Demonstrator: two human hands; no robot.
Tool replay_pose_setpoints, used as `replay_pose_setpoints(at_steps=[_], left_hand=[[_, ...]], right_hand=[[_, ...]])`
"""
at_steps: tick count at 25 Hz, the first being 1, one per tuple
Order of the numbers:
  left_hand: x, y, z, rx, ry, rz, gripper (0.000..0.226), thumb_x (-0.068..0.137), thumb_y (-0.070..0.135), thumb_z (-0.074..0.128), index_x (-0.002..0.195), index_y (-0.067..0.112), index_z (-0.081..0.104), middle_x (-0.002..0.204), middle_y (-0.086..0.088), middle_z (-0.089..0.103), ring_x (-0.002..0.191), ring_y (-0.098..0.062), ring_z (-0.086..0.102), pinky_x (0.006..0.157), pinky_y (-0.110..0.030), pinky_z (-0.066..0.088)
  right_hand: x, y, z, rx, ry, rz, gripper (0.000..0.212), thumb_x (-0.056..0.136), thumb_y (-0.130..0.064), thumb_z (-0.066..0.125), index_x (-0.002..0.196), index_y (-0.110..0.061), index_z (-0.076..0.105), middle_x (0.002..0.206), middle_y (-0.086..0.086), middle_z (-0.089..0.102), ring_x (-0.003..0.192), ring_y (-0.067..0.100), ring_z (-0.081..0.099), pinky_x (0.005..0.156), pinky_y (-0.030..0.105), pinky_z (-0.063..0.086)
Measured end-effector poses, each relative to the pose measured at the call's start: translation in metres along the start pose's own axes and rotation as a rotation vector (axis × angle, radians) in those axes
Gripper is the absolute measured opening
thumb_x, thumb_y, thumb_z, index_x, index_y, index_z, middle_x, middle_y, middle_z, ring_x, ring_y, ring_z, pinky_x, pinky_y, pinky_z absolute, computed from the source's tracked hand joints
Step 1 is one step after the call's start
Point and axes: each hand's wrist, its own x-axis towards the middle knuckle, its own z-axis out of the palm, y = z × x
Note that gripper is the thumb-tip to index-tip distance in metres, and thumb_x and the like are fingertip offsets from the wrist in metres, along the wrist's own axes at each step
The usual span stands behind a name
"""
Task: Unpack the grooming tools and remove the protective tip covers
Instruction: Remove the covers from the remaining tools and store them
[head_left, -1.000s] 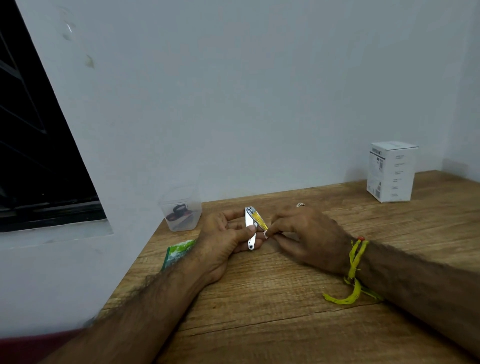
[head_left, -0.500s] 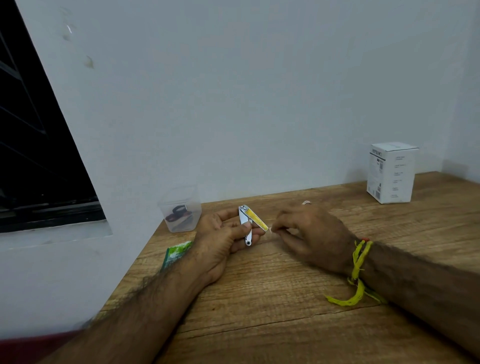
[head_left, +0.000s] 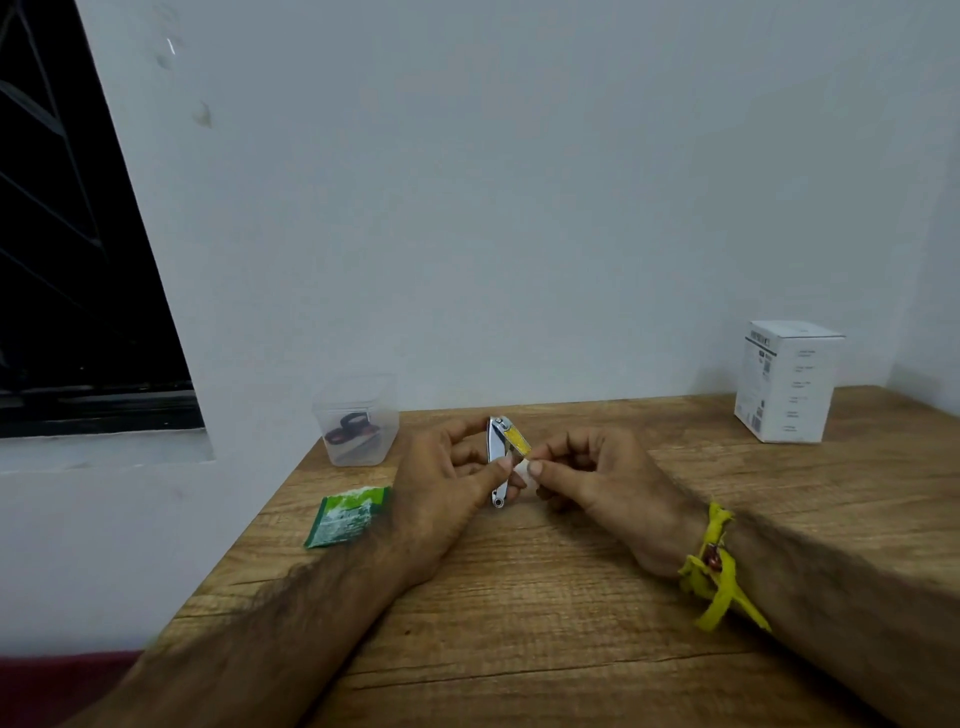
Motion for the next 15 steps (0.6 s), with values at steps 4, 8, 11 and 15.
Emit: replay_pose_setpoints(at_steps=[4, 8, 11, 15], left_hand=[[0.000, 0.003, 0.005, 0.093, 0.027, -0.034, 0.044, 0.089, -0.009, 0.068, 0.129, 0.009, 0.061, 0.087, -0.010, 0.079, 0.078, -0.030, 0.077, 0.070, -0.040, 0.065], [-0.002, 0.004, 0.010, 0.141, -0.079, -0.053, 0.049, 0.090, -0.006, 0.069, 0.135, 0.008, 0.058, 0.089, -0.012, 0.079, 0.082, -0.030, 0.077, 0.076, -0.039, 0.064], [-0.004, 0.007, 0.007, 0.089, -0.172, -0.080, 0.049, 0.089, -0.008, 0.069, 0.135, 0.007, 0.057, 0.091, -0.016, 0.078, 0.082, -0.032, 0.077, 0.075, -0.038, 0.064], [-0.007, 0.011, 0.005, -0.110, -0.254, -0.184, 0.052, 0.085, -0.010, 0.071, 0.132, 0.007, 0.054, 0.095, -0.025, 0.076, 0.080, -0.034, 0.076, 0.066, -0.032, 0.063]], right_hand=[[0.004, -0.020, -0.006, 0.362, -0.063, 0.142, 0.006, 0.090, -0.005, 0.067, 0.094, -0.004, 0.071, 0.079, 0.009, 0.072, 0.067, 0.016, 0.067, 0.059, 0.027, 0.056], [0.010, -0.037, -0.018, 0.766, -0.041, 0.154, 0.007, 0.091, -0.006, 0.064, 0.092, -0.012, 0.065, 0.098, 0.014, 0.076, 0.089, 0.026, 0.075, 0.071, 0.032, 0.062], [0.014, -0.032, -0.023, 0.709, 0.025, 0.102, 0.006, 0.092, -0.008, 0.064, 0.097, -0.011, 0.065, 0.112, 0.016, 0.074, 0.097, 0.029, 0.074, 0.077, 0.036, 0.062], [0.015, -0.005, -0.026, 0.404, 0.376, -0.006, 0.003, 0.092, -0.008, 0.067, 0.095, -0.009, 0.068, 0.103, 0.015, 0.075, 0.084, 0.022, 0.075, 0.073, 0.037, 0.062]])
